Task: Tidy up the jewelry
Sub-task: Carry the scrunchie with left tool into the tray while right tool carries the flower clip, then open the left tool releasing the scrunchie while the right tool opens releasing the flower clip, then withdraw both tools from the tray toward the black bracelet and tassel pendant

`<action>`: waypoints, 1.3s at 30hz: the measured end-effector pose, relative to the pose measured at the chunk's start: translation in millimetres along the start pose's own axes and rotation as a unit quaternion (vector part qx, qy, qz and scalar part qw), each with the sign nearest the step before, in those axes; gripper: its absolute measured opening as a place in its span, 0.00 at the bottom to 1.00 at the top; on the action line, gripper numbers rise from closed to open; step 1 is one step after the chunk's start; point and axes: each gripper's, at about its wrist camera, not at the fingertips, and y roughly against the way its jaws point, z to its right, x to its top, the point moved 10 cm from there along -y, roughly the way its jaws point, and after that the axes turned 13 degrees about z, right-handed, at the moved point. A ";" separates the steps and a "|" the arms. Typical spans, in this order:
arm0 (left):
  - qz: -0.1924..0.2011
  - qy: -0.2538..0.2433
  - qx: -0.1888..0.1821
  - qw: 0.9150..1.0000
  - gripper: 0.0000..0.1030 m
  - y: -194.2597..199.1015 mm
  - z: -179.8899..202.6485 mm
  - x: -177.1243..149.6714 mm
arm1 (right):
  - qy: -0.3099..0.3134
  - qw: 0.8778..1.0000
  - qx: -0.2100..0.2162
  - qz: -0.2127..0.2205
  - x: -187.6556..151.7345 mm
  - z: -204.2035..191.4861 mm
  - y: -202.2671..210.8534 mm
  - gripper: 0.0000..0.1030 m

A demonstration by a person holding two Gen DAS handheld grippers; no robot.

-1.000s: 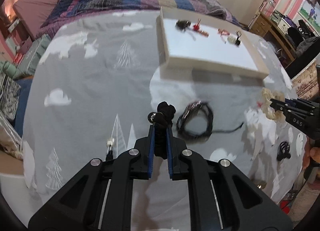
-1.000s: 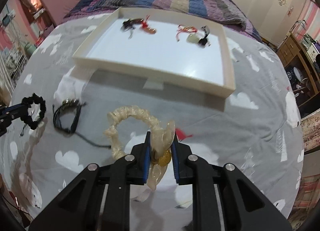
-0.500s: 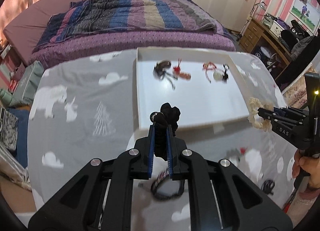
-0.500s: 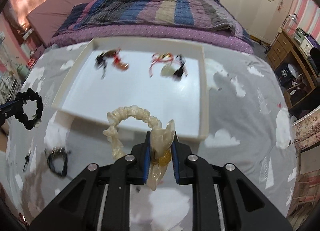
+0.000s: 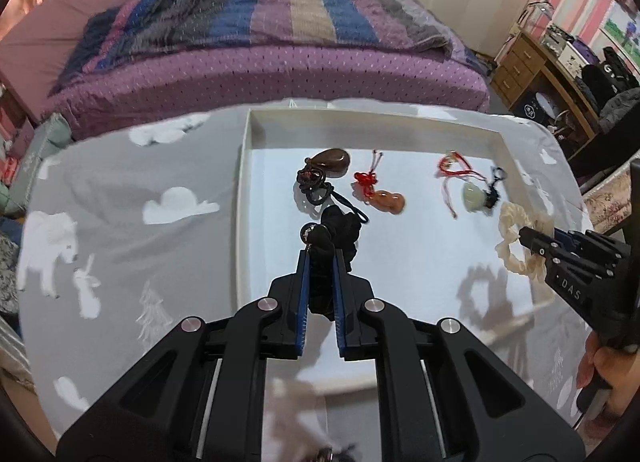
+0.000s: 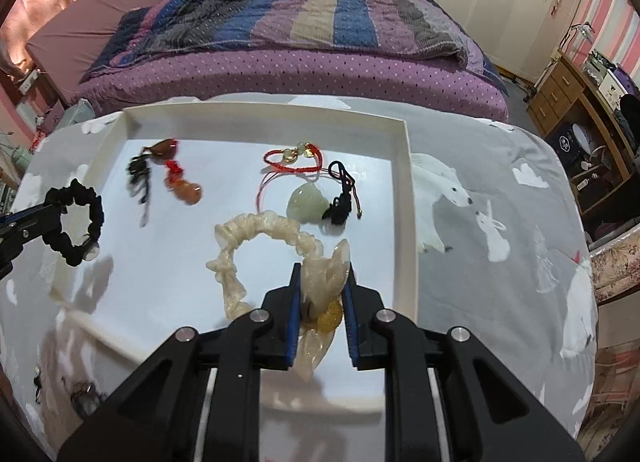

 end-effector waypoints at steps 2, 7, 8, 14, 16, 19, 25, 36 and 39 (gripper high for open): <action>-0.010 0.007 0.000 1.000 0.09 -16.5 -1.7 -0.3 | -0.001 1.000 -0.004 -0.003 2.4 2.0 -11.7 0.18; -0.018 0.004 0.023 1.000 0.09 -39.9 -10.6 -1.3 | 0.000 1.000 -0.019 -0.015 3.2 10.4 -36.4 0.18; -0.019 0.004 0.028 0.999 0.09 -43.5 -13.9 -2.8 | 0.000 1.000 -0.021 -0.016 2.3 11.6 -40.0 0.18; -0.032 0.009 0.039 0.999 0.09 -57.8 -24.5 -9.2 | 0.002 0.999 -0.038 -0.025 0.0 19.2 -56.1 0.18; -0.035 0.009 0.040 0.999 0.10 -59.9 -25.2 -10.4 | 0.002 0.999 -0.041 -0.026 0.0 19.8 -59.2 0.19; -0.032 0.008 0.047 0.998 0.16 -59.3 -26.8 -8.9 | -0.003 0.999 -0.042 -0.025 1.4 20.1 -59.8 0.20; -0.030 0.006 0.038 0.999 0.33 -51.7 -19.9 -10.0 | -0.005 0.999 -0.041 -0.025 0.3 20.2 -58.1 0.56; 0.007 -0.011 0.048 0.999 0.74 -0.3 -7.4 -9.5 | -0.039 0.999 -0.022 -0.010 -1.8 17.9 -22.1 0.62; 0.016 -0.010 0.053 0.998 0.85 15.3 -8.3 -11.6 | -0.044 0.999 -0.023 -0.007 -3.1 16.7 -8.9 0.63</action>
